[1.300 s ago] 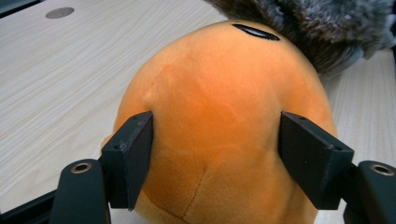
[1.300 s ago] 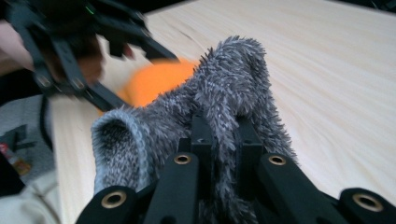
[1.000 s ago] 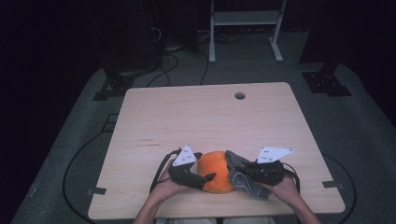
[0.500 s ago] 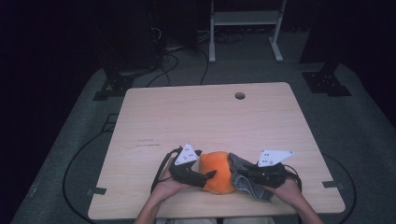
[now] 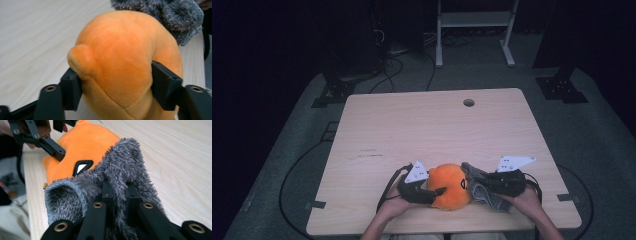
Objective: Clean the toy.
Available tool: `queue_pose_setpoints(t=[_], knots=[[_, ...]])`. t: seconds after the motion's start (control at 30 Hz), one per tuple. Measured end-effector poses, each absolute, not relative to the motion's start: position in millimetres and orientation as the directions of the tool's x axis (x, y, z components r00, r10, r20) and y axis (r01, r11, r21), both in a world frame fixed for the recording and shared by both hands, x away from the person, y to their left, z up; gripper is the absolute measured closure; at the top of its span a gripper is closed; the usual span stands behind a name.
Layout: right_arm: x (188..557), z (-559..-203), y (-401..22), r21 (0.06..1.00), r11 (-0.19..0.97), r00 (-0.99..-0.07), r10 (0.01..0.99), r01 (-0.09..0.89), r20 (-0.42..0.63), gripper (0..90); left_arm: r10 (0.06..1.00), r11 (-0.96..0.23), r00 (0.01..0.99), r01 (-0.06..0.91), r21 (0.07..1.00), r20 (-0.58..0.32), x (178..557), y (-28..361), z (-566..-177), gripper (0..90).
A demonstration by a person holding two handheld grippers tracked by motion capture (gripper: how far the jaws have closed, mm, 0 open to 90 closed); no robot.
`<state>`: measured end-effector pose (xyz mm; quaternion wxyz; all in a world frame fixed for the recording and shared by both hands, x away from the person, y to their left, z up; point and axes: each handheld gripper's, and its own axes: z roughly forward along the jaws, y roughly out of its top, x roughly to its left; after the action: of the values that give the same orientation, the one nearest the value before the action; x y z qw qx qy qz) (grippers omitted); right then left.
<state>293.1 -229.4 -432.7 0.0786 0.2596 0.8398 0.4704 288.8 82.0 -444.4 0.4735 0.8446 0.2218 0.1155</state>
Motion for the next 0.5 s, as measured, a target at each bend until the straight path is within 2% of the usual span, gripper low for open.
queue_pose_setpoints(t=[0.13, 0.23, 0.27, 0.3, 0.37, 0.43, 0.5], knots=[[290.3, -427.5, -226.0, 0.844, 0.415, -0.861, 0.498, 0.339, 0.101, 81.5, 0.495, -0.432, 0.868, 0.194, 0.881, 0.052, 284.4, 82.0, -437.7, 39.7], [291.6, -417.9, -222.5, 0.882, 0.354, -0.871, 0.478, 0.312, 0.117, 81.5, 0.524, -0.435, 0.835, 0.093, 0.896, 0.167, 281.1, 78.3, -434.8, 41.2], [292.1, -415.9, -218.6, 0.888, 0.342, -0.874, 0.47, 0.306, 0.121, 81.4, 0.506, -0.448, 0.845, 0.087, 0.89, 0.172, 281.3, 76.5, -436.9, 41.1], [293.0, -418.3, -208.0, 0.875, 0.387, -0.877, 0.473, 0.291, 0.082, 81.4, 0.499, -0.477, 0.843, 0.076, 0.876, 0.199, 280.6, 74.9, -441.4, 40.7], [293.7, -421.2, -206.2, 0.868, 0.401, -0.875, 0.478, 0.293, 0.074, 81.5, 0.497, -0.485, 0.844, 0.08, 0.871, 0.199, 280.8, 76.8, -443.3, 40.7], [297.0, -427.8, -209.2, 0.856, 0.406, -0.862, 0.499, 0.32, 0.086, 81.5, 0.499, -0.467, 0.852, 0.111, 0.877, 0.158, 282.0, 81.4, -444.6, 39.9], [301.6, -431.5, -221.8, 0.828, 0.422, -0.823, 0.562, 0.37, 0.082, 81.5, 0.497, -0.46, 0.855, 0.116, 0.88, 0.147, 282.1, 83.8, -445.9, 38.5]])
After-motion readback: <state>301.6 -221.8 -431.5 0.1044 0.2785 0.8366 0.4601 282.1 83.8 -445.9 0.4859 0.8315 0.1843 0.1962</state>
